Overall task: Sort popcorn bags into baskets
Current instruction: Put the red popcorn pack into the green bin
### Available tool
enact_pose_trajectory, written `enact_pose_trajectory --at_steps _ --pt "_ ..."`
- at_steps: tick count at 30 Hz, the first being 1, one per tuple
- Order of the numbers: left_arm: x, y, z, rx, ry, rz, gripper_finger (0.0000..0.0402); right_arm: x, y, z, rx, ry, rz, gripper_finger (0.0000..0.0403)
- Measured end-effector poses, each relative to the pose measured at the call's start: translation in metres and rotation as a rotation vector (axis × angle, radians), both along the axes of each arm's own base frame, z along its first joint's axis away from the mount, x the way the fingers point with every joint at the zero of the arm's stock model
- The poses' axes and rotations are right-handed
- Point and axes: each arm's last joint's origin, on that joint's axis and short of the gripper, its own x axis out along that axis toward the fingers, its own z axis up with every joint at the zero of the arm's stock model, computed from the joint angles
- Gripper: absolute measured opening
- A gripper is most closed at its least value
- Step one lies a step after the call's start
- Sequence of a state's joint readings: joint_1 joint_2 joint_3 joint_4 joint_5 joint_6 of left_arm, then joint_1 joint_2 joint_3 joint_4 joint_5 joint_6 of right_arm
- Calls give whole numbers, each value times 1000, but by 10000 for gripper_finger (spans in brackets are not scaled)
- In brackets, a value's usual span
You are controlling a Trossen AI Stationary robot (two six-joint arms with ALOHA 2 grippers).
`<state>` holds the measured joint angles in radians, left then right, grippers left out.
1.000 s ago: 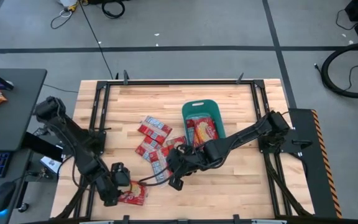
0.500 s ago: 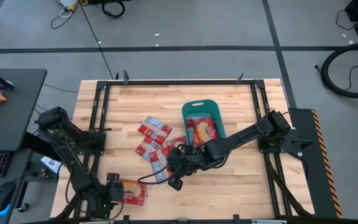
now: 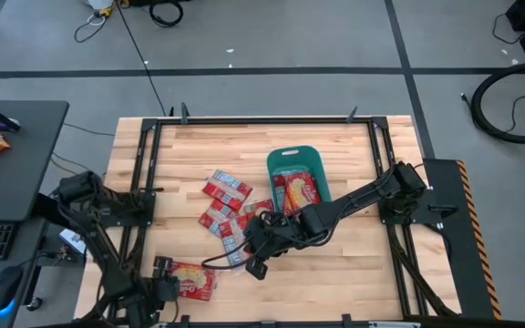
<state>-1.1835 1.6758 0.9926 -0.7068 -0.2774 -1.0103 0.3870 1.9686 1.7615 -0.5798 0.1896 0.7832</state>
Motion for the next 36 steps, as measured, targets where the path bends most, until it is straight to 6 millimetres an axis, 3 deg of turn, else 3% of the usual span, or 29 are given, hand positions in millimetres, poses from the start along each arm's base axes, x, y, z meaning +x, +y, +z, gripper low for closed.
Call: enact_pose_trajectory --at_steps 14,20,28,36 --pt "-7 -7 -16 45 14 18 153 1 0 1 7 -9 -2 18" --pt "-8 0 -18 130 10 27 149 1 0 1 6 -9 -1 18" --pt "28 22 -16 237 -109 124 148 2 -4 1 -7 -10 2 18" --pt "69 59 -17 338 -159 268 148 1 -12 13 2 -20 16 18"
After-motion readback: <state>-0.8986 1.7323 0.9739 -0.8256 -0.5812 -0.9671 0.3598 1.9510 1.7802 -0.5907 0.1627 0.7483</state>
